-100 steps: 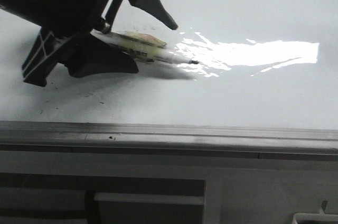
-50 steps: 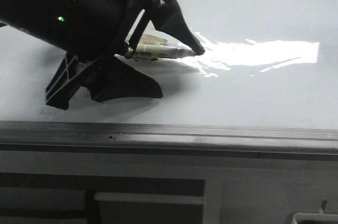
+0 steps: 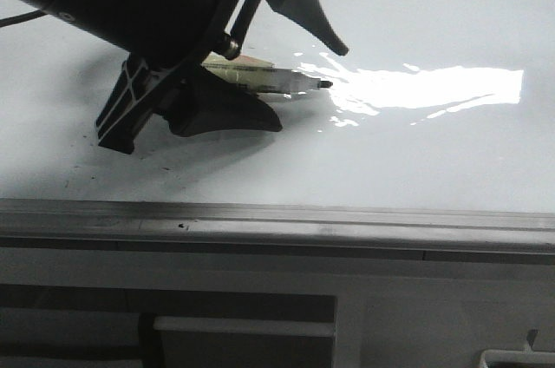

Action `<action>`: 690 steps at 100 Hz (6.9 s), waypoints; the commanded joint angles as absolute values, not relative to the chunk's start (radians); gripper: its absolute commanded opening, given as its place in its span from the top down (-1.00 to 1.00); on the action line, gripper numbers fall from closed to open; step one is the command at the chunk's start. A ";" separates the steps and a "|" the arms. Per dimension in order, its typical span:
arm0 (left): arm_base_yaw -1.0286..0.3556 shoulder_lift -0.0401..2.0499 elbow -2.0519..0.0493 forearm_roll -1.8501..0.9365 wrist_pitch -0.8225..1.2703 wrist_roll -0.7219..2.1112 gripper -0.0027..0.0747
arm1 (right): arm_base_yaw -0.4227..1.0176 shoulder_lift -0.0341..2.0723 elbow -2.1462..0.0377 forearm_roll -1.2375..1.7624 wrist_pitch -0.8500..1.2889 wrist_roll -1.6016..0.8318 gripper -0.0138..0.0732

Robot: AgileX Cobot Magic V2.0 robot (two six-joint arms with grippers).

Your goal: Write number 5 on whiteboard

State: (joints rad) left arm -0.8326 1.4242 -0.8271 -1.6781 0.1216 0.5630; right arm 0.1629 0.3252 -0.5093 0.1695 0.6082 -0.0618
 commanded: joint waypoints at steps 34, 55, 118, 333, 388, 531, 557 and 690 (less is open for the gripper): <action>-0.784 1.422 -0.858 -1.723 0.000 0.568 0.04 | 0.158 0.341 -0.534 0.175 0.503 -0.073 -0.33; -0.740 1.422 -0.856 -1.725 0.000 0.568 0.44 | 0.158 0.341 -0.534 0.176 0.493 -0.073 -0.33; -0.753 1.368 -0.856 -1.398 0.179 0.571 0.98 | 0.158 0.341 -0.539 0.309 0.540 -0.170 -0.33; -1.084 1.247 -0.926 0.055 0.684 0.743 0.98 | 0.766 0.911 -0.817 0.907 0.631 -1.232 -0.33; -1.084 1.272 -0.966 0.037 0.694 0.741 0.98 | 0.825 0.971 -0.817 0.958 0.554 -1.232 -0.33; -1.084 1.249 -1.023 0.096 0.693 0.717 0.98 | 0.672 0.820 -0.789 0.921 0.551 -1.089 -0.33; -1.084 1.249 -1.023 0.096 0.691 0.717 0.98 | 0.656 0.827 -0.747 0.921 0.606 -1.085 -0.33; -1.084 1.249 -1.023 0.091 0.651 0.717 0.98 | 0.730 1.017 -0.750 1.044 0.496 -1.147 0.22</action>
